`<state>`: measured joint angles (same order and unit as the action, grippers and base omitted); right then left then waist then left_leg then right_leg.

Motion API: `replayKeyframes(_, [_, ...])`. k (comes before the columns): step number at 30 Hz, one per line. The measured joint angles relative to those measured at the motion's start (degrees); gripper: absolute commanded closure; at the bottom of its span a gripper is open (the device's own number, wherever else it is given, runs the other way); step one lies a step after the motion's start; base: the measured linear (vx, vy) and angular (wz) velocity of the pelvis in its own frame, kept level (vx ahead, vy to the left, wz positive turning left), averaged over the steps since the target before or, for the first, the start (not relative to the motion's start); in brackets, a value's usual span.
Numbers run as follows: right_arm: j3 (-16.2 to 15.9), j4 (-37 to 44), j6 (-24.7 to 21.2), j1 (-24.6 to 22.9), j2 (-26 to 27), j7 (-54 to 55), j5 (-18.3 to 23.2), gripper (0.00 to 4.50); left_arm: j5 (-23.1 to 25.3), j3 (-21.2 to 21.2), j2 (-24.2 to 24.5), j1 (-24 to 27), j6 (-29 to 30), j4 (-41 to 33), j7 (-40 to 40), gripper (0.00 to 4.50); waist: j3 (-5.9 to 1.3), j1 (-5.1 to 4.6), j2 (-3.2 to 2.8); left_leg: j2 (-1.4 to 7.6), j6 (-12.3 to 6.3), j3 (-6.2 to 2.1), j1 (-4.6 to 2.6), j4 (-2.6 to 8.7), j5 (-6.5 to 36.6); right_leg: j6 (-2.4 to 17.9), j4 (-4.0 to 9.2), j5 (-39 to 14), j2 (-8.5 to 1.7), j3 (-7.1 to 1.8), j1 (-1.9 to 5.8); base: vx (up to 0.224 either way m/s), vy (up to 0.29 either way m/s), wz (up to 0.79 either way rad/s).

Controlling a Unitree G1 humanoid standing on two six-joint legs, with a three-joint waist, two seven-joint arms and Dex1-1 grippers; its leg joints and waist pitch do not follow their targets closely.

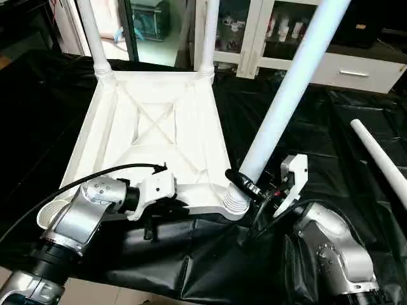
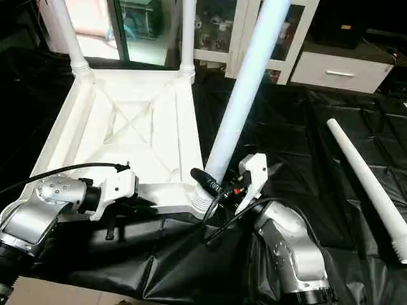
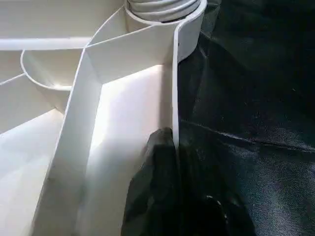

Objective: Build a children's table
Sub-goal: Pick table leg

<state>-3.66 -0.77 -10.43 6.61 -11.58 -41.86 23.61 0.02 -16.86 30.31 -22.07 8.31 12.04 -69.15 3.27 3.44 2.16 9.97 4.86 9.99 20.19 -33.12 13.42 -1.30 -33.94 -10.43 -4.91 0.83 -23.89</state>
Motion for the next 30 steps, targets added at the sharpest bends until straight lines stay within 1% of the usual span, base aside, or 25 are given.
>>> replayKeyframes(7, [-2.09, 0.16, 5.62, -1.52, -0.31, 0.05, -3.42, 2.63, 0.0, 0.24, 0.23, 0.81, 0.34, -1.1, 0.8, 4.47, 0.06, -0.18, 0.12, -0.01, 0.0, 0.01, -0.04, 0.13, 0.0, -0.05, 0.08, -0.03, 0.0, -0.01, -0.01, 0.0, 0.0, 0.0])
replayKeyframes(9, [-2.46, 0.22, 6.37, -1.77, -0.31, 0.11, -3.77, 2.63, 0.01, 0.39, 0.35, 1.14, 0.44, -1.56, 0.88, 4.47, 0.1, -0.27, 0.24, -0.02, 0.0, 0.01, -0.04, 0.2, 0.0, -0.06, 0.15, -0.03, 0.0, -0.01, -0.01, 0.0, 0.0, 0.0])
replayKeyframes(14, [-2.78, 0.35, 8.34, -2.65, -0.31, 0.13, -4.1, 2.63, 0.01, 0.43, 0.56, 1.59, 0.96, -2.65, 1.05, 4.47, 0.13, -0.33, 0.31, -0.02, 0.0, 0.04, -0.03, 0.22, 0.0, -0.14, 0.25, -0.08, 0.0, -0.02, -0.01, 0.0, 0.0, 0.0])
replayKeyframes(18, [-3.38, 0.22, 8.8, -2.42, -0.35, 0.36, -5.42, 2.63, 0.01, 0.49, 0.59, 1.7, 1.39, -2.81, 1.24, 4.47, 0.12, -0.45, 0.42, -0.02, 0.0, 0.04, -0.05, 0.22, 0.0, -0.14, 0.27, -0.08, 0.0, -0.02, 0.01, 0.0, 0.0, 0.0])
replayKeyframes(22, [-5.06, 0.15, 8.8, -1.43, -1.42, 0.79, -7.56, 2.63, 0.04, 0.62, 0.59, 2.0, 1.84, -3.12, 1.76, 4.47, 0.09, -0.7, 0.51, -0.03, 0.0, 0.04, -0.08, 0.24, 0.0, -0.14, 0.4, -0.08, 0.0, -0.03, 0.07, 0.0, 0.0, 0.0])
replayKeyframes(25, [-6.2, -0.08, 8.62, -0.48, -2.47, 1.43, -8.47, 2.63, 0.09, 0.78, 0.57, 2.3, 2.04, -3.12, 2.2, 4.47, 0.03, -1.13, 0.53, -0.05, -0.01, 0.04, -0.12, 0.25, 0.0, -0.14, 0.6, -0.09, 0.01, -0.04, 0.18, 0.0, 0.0, 0.0])
replayKeyframes(27, [-5.83, -0.47, 8.35, -0.29, -1.88, 1.8, -8.41, 2.63, 0.17, 0.78, 0.41, 2.3, 2.18, -3.14, 2.54, 4.47, 0.04, -1.36, 0.54, -0.09, -0.01, 0.04, -0.11, 0.39, 0.0, -0.14, 0.86, -0.09, 0.01, -0.06, 0.23, 0.0, 0.0, 0.0])
replayKeyframes(30, [-5.43, -0.52, 7.88, -0.29, -1.32, 2.1, -8.25, 2.63, 0.17, 0.78, 0.33, 2.29, 2.38, -3.15, 2.67, 4.47, 0.0, -1.4, 0.49, -0.13, -0.01, 0.04, -0.11, 0.42, 0.0, -0.14, 0.9, -0.09, 0.0, -0.11, 0.23, 0.0, 0.0, 0.0])
